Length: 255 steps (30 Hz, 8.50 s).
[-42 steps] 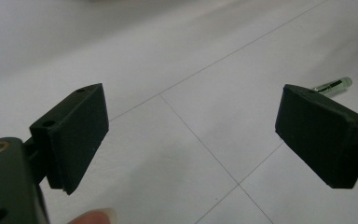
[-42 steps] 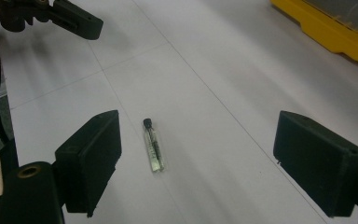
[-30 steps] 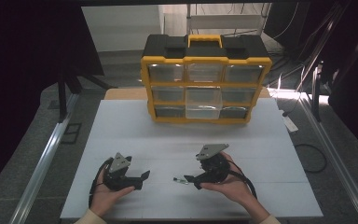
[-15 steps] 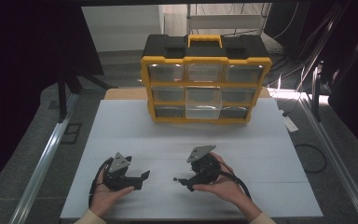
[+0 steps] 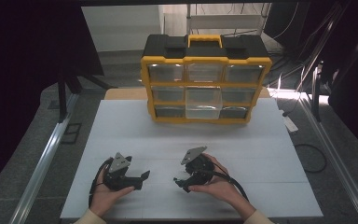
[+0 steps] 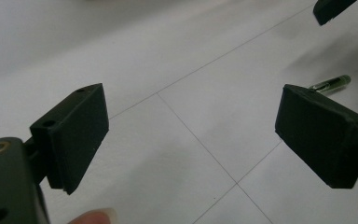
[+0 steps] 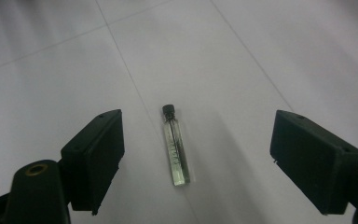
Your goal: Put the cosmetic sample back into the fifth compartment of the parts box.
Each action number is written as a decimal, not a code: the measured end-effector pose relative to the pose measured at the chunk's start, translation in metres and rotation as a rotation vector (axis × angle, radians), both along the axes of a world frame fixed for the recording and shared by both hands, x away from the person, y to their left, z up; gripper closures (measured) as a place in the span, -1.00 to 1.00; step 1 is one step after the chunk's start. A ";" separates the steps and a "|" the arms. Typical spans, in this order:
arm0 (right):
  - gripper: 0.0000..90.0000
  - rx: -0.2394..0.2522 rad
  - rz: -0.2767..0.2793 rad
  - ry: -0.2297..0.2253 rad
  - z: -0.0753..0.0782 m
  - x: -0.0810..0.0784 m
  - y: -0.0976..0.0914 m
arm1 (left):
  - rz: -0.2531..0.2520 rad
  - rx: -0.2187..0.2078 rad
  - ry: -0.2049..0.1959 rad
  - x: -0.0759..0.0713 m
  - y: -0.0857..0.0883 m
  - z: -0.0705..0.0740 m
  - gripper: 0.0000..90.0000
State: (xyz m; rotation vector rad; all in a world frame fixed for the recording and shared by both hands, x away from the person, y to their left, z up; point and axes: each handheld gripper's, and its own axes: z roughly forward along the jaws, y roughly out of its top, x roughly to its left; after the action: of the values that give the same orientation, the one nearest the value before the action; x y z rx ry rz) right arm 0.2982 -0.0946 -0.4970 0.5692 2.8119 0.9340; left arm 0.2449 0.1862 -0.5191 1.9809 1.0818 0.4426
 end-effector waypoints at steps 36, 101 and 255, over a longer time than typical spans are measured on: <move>0.57 -0.087 0.098 0.013 -0.019 0.000 0.014 | -0.006 -0.013 -0.002 -0.003 0.001 0.001 -0.77; 0.80 0.223 0.030 -0.087 0.060 0.002 -0.034 | -0.007 -0.003 -0.004 -0.003 0.001 0.001 -0.77; 0.79 0.407 -0.391 -0.299 0.148 0.138 -0.068 | -0.008 -0.028 -0.010 -0.004 0.003 0.003 -0.77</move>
State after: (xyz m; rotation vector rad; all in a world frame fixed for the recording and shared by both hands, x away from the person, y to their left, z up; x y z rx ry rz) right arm 0.4366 -0.1625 -0.3495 0.8985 2.1488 1.3713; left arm 0.2409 0.1893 -0.5157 1.9562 1.0673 0.4308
